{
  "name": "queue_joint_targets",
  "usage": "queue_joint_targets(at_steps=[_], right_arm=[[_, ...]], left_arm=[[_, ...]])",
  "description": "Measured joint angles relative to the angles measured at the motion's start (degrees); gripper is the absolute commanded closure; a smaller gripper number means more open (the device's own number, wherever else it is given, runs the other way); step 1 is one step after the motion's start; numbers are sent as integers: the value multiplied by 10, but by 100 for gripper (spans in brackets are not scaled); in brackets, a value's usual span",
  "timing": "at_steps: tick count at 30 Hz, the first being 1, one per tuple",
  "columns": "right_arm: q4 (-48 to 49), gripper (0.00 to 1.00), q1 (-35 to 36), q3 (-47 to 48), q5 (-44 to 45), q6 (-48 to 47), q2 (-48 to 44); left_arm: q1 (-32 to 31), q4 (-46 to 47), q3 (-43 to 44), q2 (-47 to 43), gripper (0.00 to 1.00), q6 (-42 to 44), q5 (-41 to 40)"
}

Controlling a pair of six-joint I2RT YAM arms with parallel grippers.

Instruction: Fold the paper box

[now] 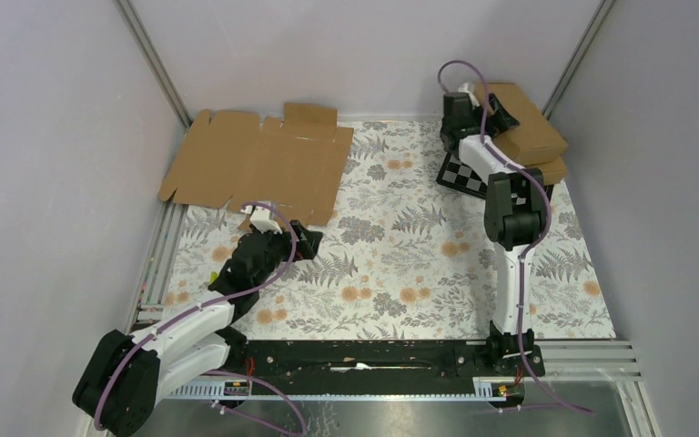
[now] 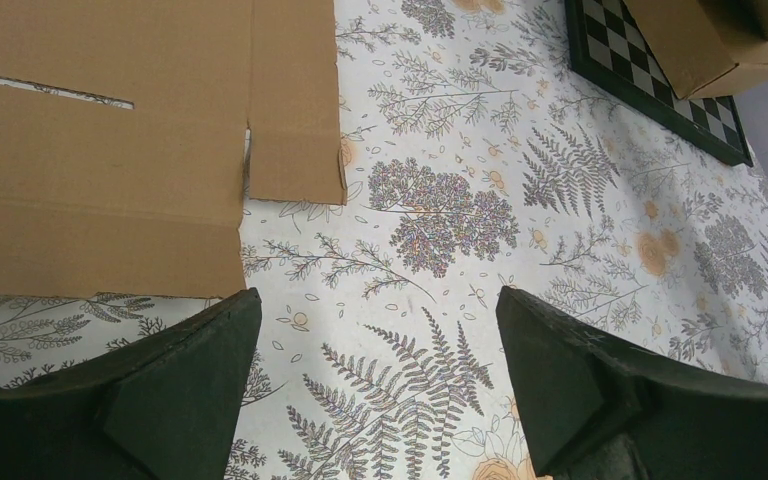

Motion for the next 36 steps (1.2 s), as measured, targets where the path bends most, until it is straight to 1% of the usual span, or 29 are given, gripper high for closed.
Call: queue_joint_targets(at_steps=[3, 6, 8, 11, 13, 15, 17, 21, 23, 24, 26, 27, 30, 32, 36], right_arm=[[-34, 1, -29, 38, 7, 32, 2], [-16, 1, -27, 11, 21, 32, -20], [8, 1, 7, -31, 29, 16, -42], [14, 1, 76, -59, 25, 6, -51], [13, 1, 121, -77, 7, 7, -56], [5, 1, 148, -105, -20, 13, -70], [-12, 1, 155, -133, -52, 35, -92], [-67, 1, 140, -182, -148, 120, -170], [-70, 1, 133, -223, -205, 169, -231], [-59, 1, 130, -257, -243, 196, -273], [-24, 1, 129, -329, -298, 238, -354], [14, 1, 130, -380, -329, 263, -403], [127, 1, 132, -526, -374, 314, -512], [179, 1, 130, -607, -383, 338, -547], [224, 1, 110, -694, -382, 375, -551]], left_arm=[[0, 1, 0, 4, 5, 0, 3], [0, 0, 0, 12, 5, 0, 7], [0, 0, 0, 16, 5, 0, 7], [0, 0, 0, 16, 5, 0, 9], [0, 0, 0, 16, 5, 0, 10], [0, 0, 0, 16, 5, 0, 12], [0, 1, 0, 17, 5, 0, 14], [0, 0, 1, 24, 5, 0, 17], [0, 1, 1, 24, 5, 0, 18], [0, 1, 1, 24, 5, 0, 18], [0, 1, 1, 25, 1, 0, 20], [0, 1, 1, 25, 1, 0, 21], [0, 5, 1, 26, 1, 5, 31], [-1, 12, 0, 24, 1, 11, 38], [-3, 22, 0, 10, 1, 26, 41]])
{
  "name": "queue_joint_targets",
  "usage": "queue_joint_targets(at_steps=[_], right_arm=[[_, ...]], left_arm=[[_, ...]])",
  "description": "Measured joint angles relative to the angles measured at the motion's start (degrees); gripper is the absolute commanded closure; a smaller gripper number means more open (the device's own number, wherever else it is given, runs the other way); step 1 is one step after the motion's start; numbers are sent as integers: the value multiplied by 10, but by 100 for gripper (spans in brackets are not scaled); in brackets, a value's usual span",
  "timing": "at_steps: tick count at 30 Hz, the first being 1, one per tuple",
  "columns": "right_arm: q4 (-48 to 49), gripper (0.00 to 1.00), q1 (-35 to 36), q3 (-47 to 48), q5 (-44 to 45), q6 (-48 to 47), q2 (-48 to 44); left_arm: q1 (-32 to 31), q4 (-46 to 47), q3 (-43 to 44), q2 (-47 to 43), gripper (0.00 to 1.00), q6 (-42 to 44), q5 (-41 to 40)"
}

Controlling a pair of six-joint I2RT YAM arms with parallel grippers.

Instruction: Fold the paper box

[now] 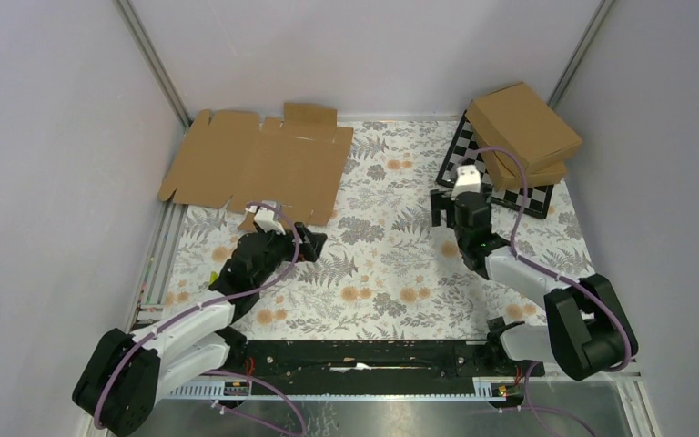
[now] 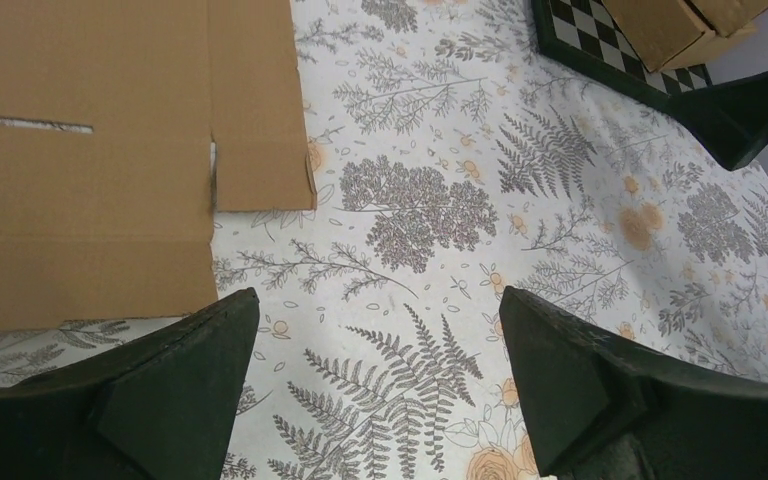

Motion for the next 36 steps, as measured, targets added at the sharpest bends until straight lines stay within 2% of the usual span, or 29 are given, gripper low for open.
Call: queue_joint_targets(at_steps=[4, 8, 11, 15, 18, 20, 21, 22, 23, 26, 30, 33, 36], right_arm=[[56, 1, -63, -44, 33, 37, -5], [167, 3, -135, -87, 76, 46, 24], [175, 5, -142, -87, 80, 45, 63], [187, 7, -142, -87, 66, 41, 70], [237, 10, -142, -107, 51, 36, 70], [342, 11, -143, -153, 45, 33, 100], [378, 8, -145, -178, 39, 33, 126], [388, 2, -147, -193, 34, 33, 142], [389, 1, -149, -204, 31, 33, 153], [407, 0, -153, -213, 24, 33, 156], [453, 0, -153, -213, 20, 33, 156], [463, 0, -153, -213, 20, 33, 156], [464, 0, -153, -213, 20, 33, 156]], left_arm=[[-2, -7, 0, -24, 1, 23, -26], [-14, -16, -11, -94, 1, 62, -94], [-19, -2, -27, -125, 1, 88, -141], [-19, 21, -38, -114, 1, 124, -202], [-19, 47, -39, -76, 1, 153, -246], [-18, 73, -39, -49, 1, 176, -268], [-15, 92, -39, -33, 1, 191, -277], [-11, 109, -39, -17, 1, 205, -283], [-2, 133, -40, 4, 1, 222, -288], [29, 197, -41, 70, 1, 255, -294], [106, 295, -49, 194, 1, 270, -280], [146, 319, -49, 229, 1, 276, -254], [210, 409, -45, 300, 3, 257, -203]])
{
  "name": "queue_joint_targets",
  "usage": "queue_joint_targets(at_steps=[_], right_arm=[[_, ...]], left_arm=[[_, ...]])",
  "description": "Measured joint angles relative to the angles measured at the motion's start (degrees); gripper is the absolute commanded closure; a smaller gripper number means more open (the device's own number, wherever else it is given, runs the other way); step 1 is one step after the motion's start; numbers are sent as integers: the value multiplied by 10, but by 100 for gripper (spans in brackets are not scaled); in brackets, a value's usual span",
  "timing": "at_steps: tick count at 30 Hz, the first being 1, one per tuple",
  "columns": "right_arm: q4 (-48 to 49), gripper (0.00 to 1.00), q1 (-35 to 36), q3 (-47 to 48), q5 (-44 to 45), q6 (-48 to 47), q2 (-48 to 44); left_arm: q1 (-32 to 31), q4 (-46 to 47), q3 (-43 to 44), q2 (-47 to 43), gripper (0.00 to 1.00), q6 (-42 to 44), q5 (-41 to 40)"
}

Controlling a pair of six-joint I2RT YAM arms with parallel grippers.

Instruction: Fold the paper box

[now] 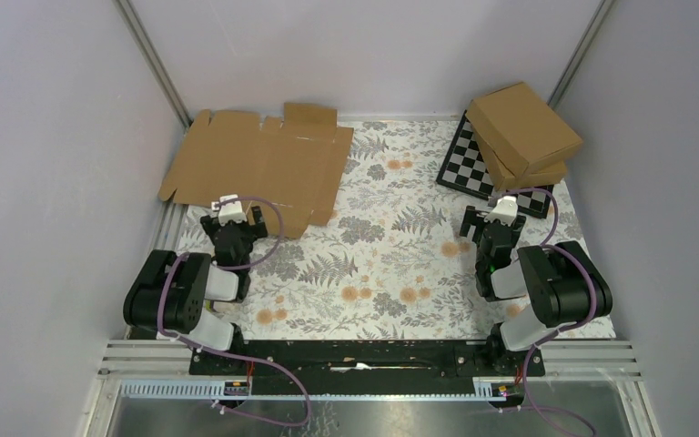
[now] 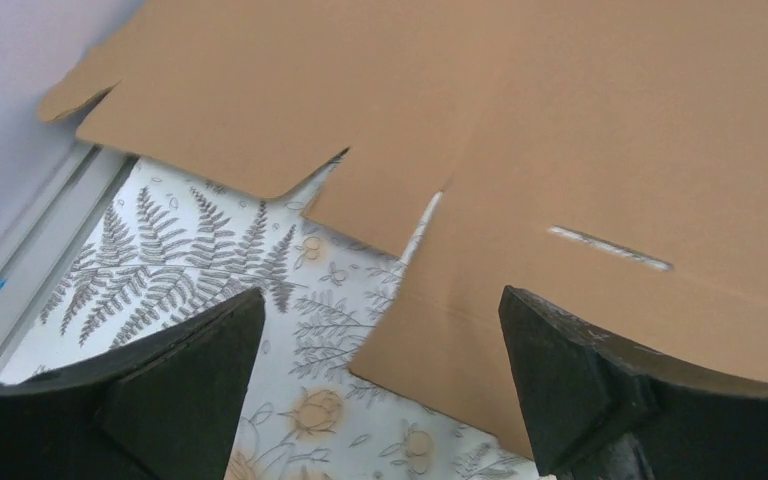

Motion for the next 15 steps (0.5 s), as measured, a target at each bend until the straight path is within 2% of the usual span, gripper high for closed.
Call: queue_joint_targets(at_steps=[3, 15], right_arm=[[4, 0, 0, 0, 0, 0, 0], [7, 0, 0, 0, 0, 0, 0]], left_arm=[[44, -23, 18, 29, 1, -15, 35], [45, -19, 27, 31, 1, -28, 78]])
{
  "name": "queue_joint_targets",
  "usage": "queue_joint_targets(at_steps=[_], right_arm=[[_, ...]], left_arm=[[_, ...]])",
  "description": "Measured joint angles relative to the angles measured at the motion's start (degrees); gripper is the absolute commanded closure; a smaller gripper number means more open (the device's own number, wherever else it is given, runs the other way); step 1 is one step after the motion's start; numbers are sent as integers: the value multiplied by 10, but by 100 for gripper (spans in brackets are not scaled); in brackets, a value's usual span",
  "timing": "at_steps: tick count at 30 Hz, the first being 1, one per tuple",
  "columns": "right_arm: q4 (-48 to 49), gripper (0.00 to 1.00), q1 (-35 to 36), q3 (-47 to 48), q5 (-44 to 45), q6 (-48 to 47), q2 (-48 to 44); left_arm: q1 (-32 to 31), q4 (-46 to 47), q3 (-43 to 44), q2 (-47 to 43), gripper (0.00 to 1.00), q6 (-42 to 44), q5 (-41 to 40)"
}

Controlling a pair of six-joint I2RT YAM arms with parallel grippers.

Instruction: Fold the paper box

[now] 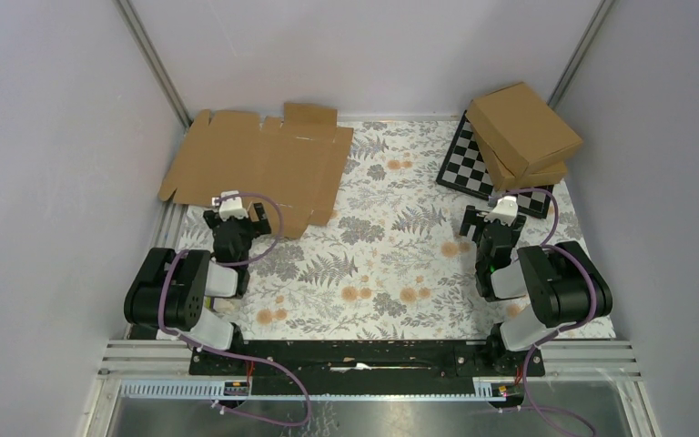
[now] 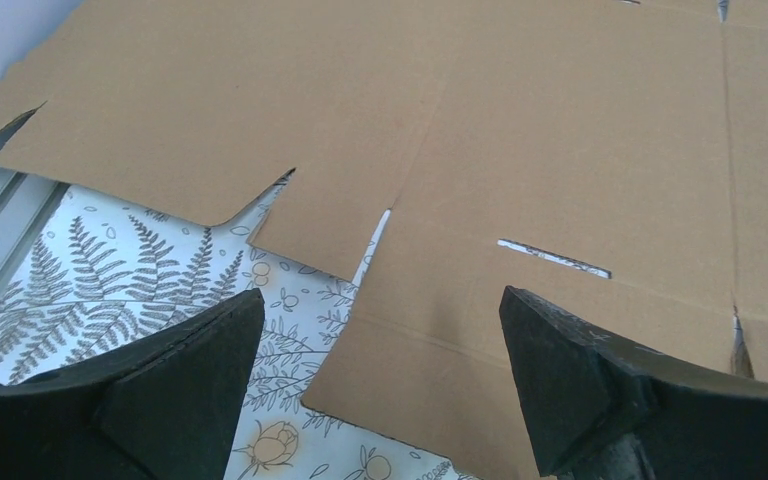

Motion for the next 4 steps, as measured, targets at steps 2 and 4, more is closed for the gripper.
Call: queue_joint_targets(at_steps=[2, 4], right_arm=[[0, 0, 0, 0, 0, 0, 0], [0, 0, 0, 0, 0, 0, 0]], left_arm=[[0, 0, 1, 0, 1, 1, 10], [-1, 0, 2, 0, 1, 2, 16]])
